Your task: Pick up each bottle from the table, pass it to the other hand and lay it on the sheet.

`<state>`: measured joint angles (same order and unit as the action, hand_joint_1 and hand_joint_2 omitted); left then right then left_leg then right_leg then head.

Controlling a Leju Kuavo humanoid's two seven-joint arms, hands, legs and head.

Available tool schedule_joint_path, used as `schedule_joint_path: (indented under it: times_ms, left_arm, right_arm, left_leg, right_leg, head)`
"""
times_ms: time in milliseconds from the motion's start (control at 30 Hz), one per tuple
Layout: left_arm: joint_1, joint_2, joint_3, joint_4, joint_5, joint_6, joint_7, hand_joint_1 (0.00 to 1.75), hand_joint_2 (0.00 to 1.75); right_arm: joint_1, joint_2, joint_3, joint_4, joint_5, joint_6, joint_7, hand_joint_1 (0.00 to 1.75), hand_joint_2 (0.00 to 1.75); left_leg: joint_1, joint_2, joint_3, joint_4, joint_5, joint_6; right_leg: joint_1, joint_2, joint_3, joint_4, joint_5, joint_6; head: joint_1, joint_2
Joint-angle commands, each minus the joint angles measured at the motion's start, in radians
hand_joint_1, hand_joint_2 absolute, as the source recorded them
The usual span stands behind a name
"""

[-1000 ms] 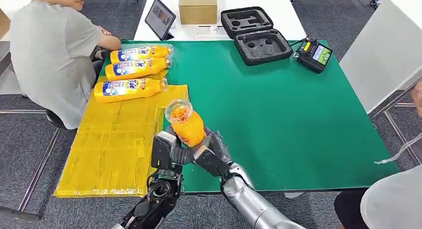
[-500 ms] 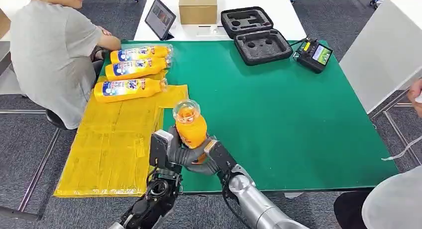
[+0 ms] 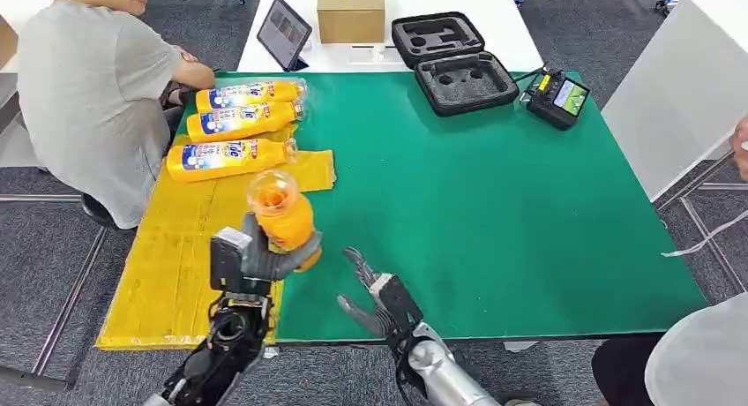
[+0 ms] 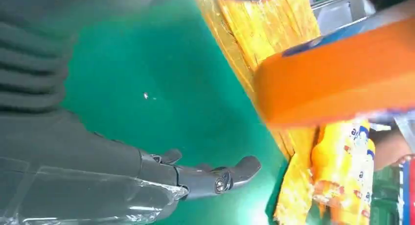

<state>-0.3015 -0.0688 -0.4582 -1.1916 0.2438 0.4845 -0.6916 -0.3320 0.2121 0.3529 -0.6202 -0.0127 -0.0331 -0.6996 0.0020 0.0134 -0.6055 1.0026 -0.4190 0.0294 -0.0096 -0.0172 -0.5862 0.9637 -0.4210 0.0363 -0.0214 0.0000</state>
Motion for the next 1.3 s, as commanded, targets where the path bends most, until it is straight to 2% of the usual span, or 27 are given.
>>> schedule_joint_path:
  times_ms: [33,133,200,233,333,467,500,567,633,833,967,1067,1133,1167,1300]
  left_arm:
    - [-0.015,0.177,0.060,-0.075,-0.171,0.086,0.009,1.75,1.75]
    - [-0.018,0.194,0.053,-0.064,-0.223,0.112,0.015,1.75,1.75]
    - [-0.033,0.227,0.026,-0.005,-0.431,0.212,0.030,1.75,1.75]
    - [-0.043,0.228,0.037,0.018,-0.526,0.214,0.051,1.75,1.75]
    - [-0.037,0.137,0.273,0.045,-1.301,0.214,0.226,1.75,1.75]
    - [-0.034,0.114,0.308,0.051,-1.410,0.214,0.239,1.75,1.75]
    - [-0.057,0.107,0.289,0.144,-1.443,0.214,0.262,1.75,1.75]
    - [-0.129,0.111,0.213,0.314,-1.464,0.166,0.301,1.75,1.75]
    - [-0.169,0.117,0.171,0.387,-1.459,0.140,0.297,1.75,1.75]
    - [-0.169,0.117,0.171,0.387,-1.459,0.140,0.297,1.75,1.75]
    - [-0.286,0.076,0.093,0.610,-1.427,0.013,0.318,1.75,1.75]
    - [-0.286,0.076,0.093,0.610,-1.427,0.013,0.318,1.75,1.75]
    - [-0.318,0.059,0.081,0.668,-1.428,-0.019,0.337,1.75,1.75]
    - [-0.362,0.034,0.073,0.763,-1.416,-0.080,0.364,1.75,1.75]
    - [-0.362,0.034,0.073,0.763,-1.416,-0.080,0.364,1.75,1.75]
  right_arm:
    - [0.037,-0.016,-0.061,-0.120,0.026,-0.065,0.001,0.00,0.00]
    - [0.037,-0.015,-0.064,-0.116,0.023,-0.063,0.001,0.00,0.00]
    - [0.040,-0.013,-0.063,-0.118,0.026,-0.058,0.001,0.00,0.00]
    - [0.040,-0.011,-0.062,-0.117,0.025,-0.052,0.001,0.00,1.75]
    - [0.026,0.002,-0.053,-0.099,0.031,-0.020,0.001,0.00,1.75]
    - [0.018,0.008,-0.050,-0.088,0.032,-0.018,0.001,0.00,1.75]
    - [0.011,0.010,-0.049,-0.082,0.032,-0.013,0.001,0.00,1.75]
    - [0.002,0.006,-0.046,-0.081,0.029,0.005,0.001,0.00,1.75]
    - [-0.004,0.003,-0.046,-0.076,0.024,0.017,0.001,0.00,1.75]
    - [-0.004,0.003,-0.046,-0.076,0.024,0.017,0.001,0.00,1.75]
    - [-0.017,-0.001,-0.040,-0.061,0.018,0.023,0.001,0.00,1.75]
    - [-0.017,-0.001,-0.040,-0.061,0.018,0.023,0.001,0.00,1.75]
    - [-0.021,0.001,-0.045,-0.056,0.011,0.028,0.001,0.00,1.75]
    - [-0.014,0.000,-0.047,-0.063,0.011,0.019,0.001,0.00,1.75]
    - [-0.014,0.000,-0.047,-0.063,0.011,0.019,0.001,0.00,1.75]
  left_leg:
    - [0.001,0.001,0.001,0.000,-0.001,-0.001]
    - [0.000,0.002,0.003,-0.001,-0.001,-0.002]
    - [0.001,0.001,0.003,-0.001,-0.001,-0.002]
    - [0.000,0.000,0.003,-0.001,0.000,-0.001]
    - [0.001,0.001,0.003,0.000,0.000,-0.001]
    - [0.001,0.000,0.003,0.000,-0.001,-0.002]
    - [0.001,0.000,0.003,0.000,0.000,-0.002]
    - [0.000,-0.002,0.003,-0.001,0.001,-0.002]
    - [0.000,-0.004,0.004,-0.001,0.001,-0.002]
    - [0.000,-0.002,0.003,0.000,0.001,-0.002]
    - [0.001,-0.005,0.005,0.001,0.000,-0.003]
    - [0.001,-0.005,0.005,0.001,0.000,-0.003]
    - [0.001,-0.004,0.003,0.000,0.001,-0.002]
    - [0.001,-0.007,0.003,0.001,0.001,-0.003]
    - [0.000,-0.003,0.004,0.000,0.001,-0.002]
  right_leg:
    - [0.000,0.002,0.001,0.000,0.000,-0.001]
    - [0.000,0.003,0.002,0.000,0.000,-0.001]
    - [0.001,0.003,0.002,0.000,-0.001,-0.001]
    - [0.000,0.001,0.002,0.000,-0.001,-0.001]
    - [0.001,0.002,0.002,0.000,0.000,-0.001]
    - [0.001,0.002,0.002,0.000,-0.001,-0.001]
    - [0.000,0.002,0.002,0.000,0.000,-0.001]
    - [0.000,-0.001,0.003,0.000,-0.001,-0.001]
    - [-0.001,-0.002,0.004,0.000,-0.001,-0.001]
    - [0.000,0.000,0.002,0.000,-0.001,-0.001]
    - [0.000,-0.002,0.006,0.001,-0.003,-0.002]
    - [0.000,-0.002,0.006,0.001,-0.003,-0.002]
    - [0.000,-0.002,0.004,0.001,-0.001,-0.001]
    - [0.000,-0.005,0.004,0.001,-0.002,-0.001]
    - [0.000,-0.001,0.004,0.000,-0.001,-0.001]
  head:
    - [0.000,0.000]
    - [0.000,0.000]
    - [0.000,0.000]
    - [0.000,0.000]
    - [0.000,0.000]
    - [0.000,0.000]
    - [0.000,0.000]
    - [0.000,0.000]
    - [0.000,0.000]
    - [0.000,0.000]
    - [0.000,0.000]
    - [0.000,0.000]
    - [0.000,0.000]
    - [0.000,0.000]
    - [0.000,0.000]
